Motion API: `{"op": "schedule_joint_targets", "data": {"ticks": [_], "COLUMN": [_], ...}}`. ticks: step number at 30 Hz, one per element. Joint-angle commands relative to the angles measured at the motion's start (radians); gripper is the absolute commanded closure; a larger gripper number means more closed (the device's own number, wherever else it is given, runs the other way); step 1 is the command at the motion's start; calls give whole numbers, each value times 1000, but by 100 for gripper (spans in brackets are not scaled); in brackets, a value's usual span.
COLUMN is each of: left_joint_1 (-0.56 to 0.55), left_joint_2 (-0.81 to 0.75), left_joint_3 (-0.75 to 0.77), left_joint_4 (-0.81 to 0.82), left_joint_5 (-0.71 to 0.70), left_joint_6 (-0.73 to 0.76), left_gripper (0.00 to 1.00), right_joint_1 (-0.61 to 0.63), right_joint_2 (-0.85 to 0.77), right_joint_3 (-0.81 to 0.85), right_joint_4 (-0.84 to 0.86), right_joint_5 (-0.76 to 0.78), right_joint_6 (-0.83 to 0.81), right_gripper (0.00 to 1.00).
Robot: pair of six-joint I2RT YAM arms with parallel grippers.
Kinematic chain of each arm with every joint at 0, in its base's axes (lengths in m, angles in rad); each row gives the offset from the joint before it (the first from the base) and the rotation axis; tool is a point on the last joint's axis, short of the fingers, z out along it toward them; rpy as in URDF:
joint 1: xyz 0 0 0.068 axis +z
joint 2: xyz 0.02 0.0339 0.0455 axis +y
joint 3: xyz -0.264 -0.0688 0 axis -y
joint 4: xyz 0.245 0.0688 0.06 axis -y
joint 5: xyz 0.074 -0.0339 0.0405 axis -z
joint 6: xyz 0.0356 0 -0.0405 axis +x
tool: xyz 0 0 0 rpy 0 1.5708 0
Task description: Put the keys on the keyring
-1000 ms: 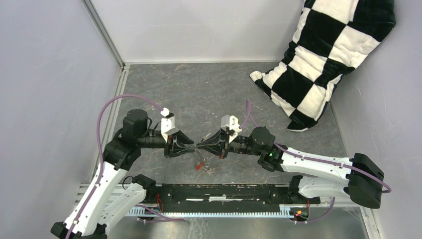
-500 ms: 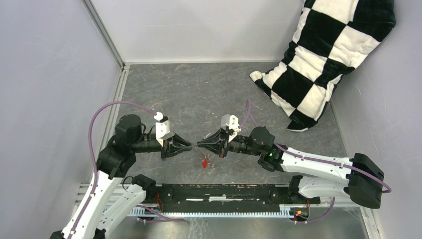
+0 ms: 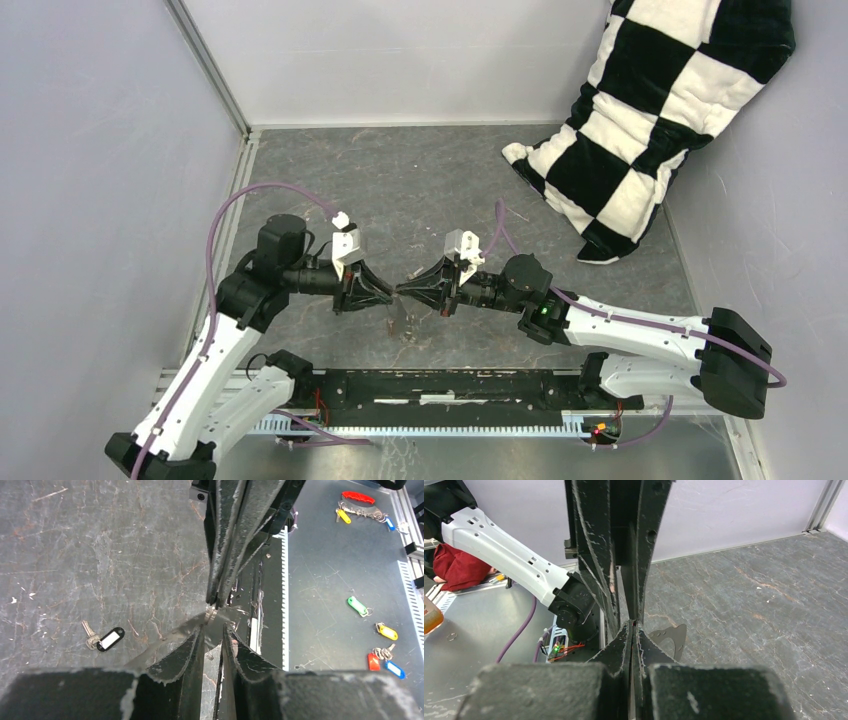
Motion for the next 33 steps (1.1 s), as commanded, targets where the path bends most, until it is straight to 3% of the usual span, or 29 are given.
{"op": "schedule_joint_targets", "data": {"ticks": [1,19,23,28,33], "left_joint_1": [-2,-3,-3,-4,-3], "left_joint_2": [31,13,25,43,42], "left_joint_3": [31,46,40,39,57], "left_joint_4": [-2,38,46,39,9], "left_joint_5": [47,117,114,84,45], "left_joint_6": [27,-6,-2,19,94], "left_gripper": [74,65,73,97,98], "right_joint_1": [6,8,8,8,6], "right_joint_2": [-13,-8,-7,-8,-10], "right_joint_3": [42,51,52,54,63], "right_joint_4": [93,86,86,85,70], "right_joint_5": [4,-11,-14,-18,-38], "right_joint_6": [-5,-6,-4,-1,9], "right_gripper": [99,99,99,99,99]}}
